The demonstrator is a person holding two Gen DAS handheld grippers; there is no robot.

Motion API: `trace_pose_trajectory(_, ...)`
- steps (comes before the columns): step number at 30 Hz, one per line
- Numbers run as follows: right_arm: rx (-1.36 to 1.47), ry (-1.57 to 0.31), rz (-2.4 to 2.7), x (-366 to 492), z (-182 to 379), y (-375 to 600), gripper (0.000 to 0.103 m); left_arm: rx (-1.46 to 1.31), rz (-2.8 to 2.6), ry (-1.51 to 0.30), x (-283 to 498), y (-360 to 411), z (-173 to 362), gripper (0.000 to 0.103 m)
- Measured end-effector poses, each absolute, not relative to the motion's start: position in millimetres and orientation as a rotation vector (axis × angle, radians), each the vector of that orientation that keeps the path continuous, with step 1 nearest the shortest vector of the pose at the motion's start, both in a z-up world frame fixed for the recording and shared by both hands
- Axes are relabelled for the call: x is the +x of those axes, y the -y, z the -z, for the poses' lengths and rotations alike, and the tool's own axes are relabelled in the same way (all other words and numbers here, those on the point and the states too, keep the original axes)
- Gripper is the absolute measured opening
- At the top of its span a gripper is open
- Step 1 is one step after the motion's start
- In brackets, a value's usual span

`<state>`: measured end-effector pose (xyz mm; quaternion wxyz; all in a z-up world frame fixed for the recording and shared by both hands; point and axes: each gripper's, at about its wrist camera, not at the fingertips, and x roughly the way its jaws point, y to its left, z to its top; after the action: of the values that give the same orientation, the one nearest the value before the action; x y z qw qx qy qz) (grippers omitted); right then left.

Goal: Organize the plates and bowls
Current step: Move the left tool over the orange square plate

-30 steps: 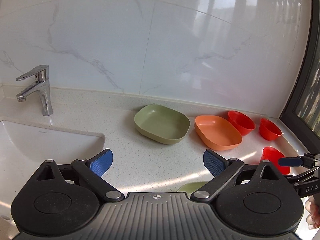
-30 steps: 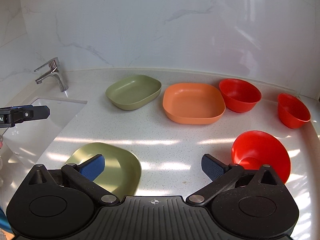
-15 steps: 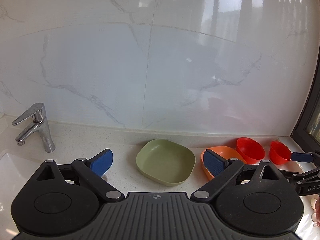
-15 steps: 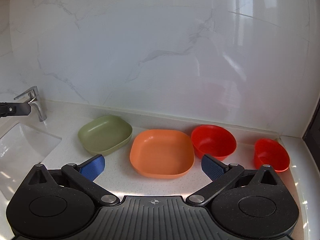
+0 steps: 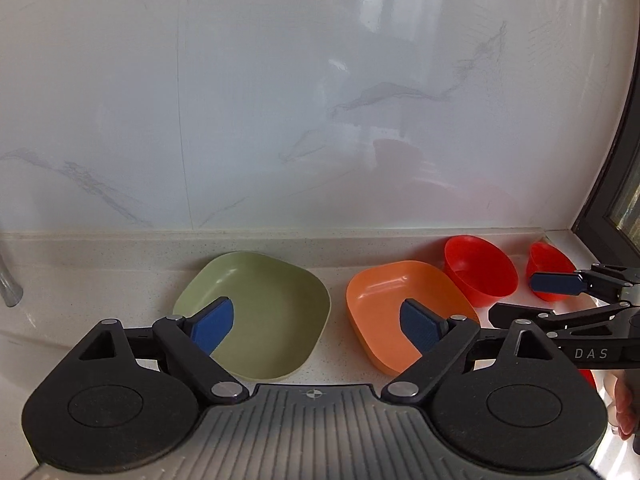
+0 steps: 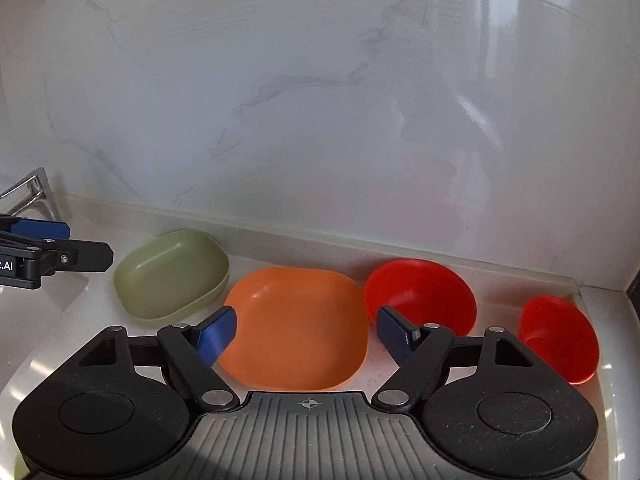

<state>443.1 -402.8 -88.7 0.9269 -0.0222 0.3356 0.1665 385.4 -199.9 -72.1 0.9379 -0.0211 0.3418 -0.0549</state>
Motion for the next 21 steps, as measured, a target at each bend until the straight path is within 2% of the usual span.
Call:
trace_pose_trajectory(4,-0.021,-0.772,-0.324,461,106,409,0.059,-0.036,0.145,-0.763,408,208,95,0.081)
trace_pose_trajectory(9,0.048,-0.866,-0.296,480,126,418,0.039,-0.071,0.184,-0.850,430,215,115,0.056)
trace_pose_trajectory(14,0.088,-0.923,-0.268,493,141,424,0.033,-0.052,0.209,-0.883,444,228,130,0.053)
trace_pose_trajectory(21,0.103,-0.985,-0.235,515,154,429,0.031,-0.072,0.185,-0.932,462,229,145,0.053)
